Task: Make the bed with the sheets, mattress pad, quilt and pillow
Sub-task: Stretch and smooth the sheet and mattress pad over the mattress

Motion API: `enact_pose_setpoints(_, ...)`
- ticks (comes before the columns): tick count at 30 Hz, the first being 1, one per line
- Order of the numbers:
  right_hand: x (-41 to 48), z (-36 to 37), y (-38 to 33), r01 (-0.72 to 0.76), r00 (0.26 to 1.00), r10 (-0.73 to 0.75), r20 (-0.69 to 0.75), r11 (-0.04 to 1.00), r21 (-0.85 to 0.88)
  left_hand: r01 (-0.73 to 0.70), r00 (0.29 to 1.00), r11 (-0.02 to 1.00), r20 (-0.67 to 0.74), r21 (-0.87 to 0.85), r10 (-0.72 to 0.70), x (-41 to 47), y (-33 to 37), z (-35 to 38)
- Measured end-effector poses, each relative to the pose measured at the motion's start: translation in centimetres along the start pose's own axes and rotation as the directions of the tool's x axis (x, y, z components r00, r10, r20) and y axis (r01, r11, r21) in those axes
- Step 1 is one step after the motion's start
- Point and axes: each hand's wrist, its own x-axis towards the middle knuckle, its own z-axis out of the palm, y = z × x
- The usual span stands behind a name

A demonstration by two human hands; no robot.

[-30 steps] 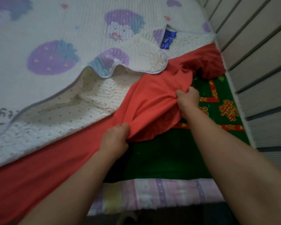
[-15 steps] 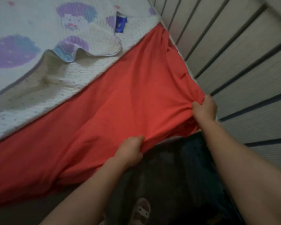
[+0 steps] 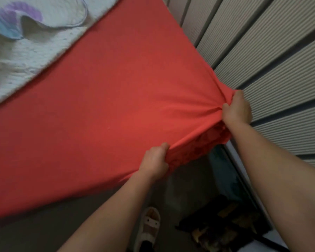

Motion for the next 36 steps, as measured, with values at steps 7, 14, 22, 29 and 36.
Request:
enact_pose_setpoints(7,1.8,2.9,2.7,0.04,0.996,-0.035,0.082,0.997,-0.06,0.062,0.989,0.994,0.126,0.087,-0.072,3.2,-1.0,3.1)
enact_pose_setpoints(14,1.5,7.1,6.1,-0.04,0.966,0.013,0.258,0.994,0.101,0.1,0.96,0.992,0.253,0.079,-0.117,5.0,-2.1,5.2)
enact_pose_setpoints(22,3.0,5.9,6.6,-0.475,0.879,0.105,0.465,0.133,0.87,-0.046,0.984,0.996,-0.178,-0.072,0.032,9.9,3.5,0.0)
enact_pose_setpoints(29,3.5,3.0,7.9,-0.649,0.739,0.025,0.673,-0.241,0.721,-0.021,0.963,0.999,-0.268,0.047,0.033,13.3,4.5,-3.9)
enact_pose_setpoints(36,3.6,0.4,6.8,-0.837,0.438,-0.336,0.834,0.187,0.515,0.033,0.993,0.998,-0.112,0.057,-0.027,14.1,4.9,-5.3)
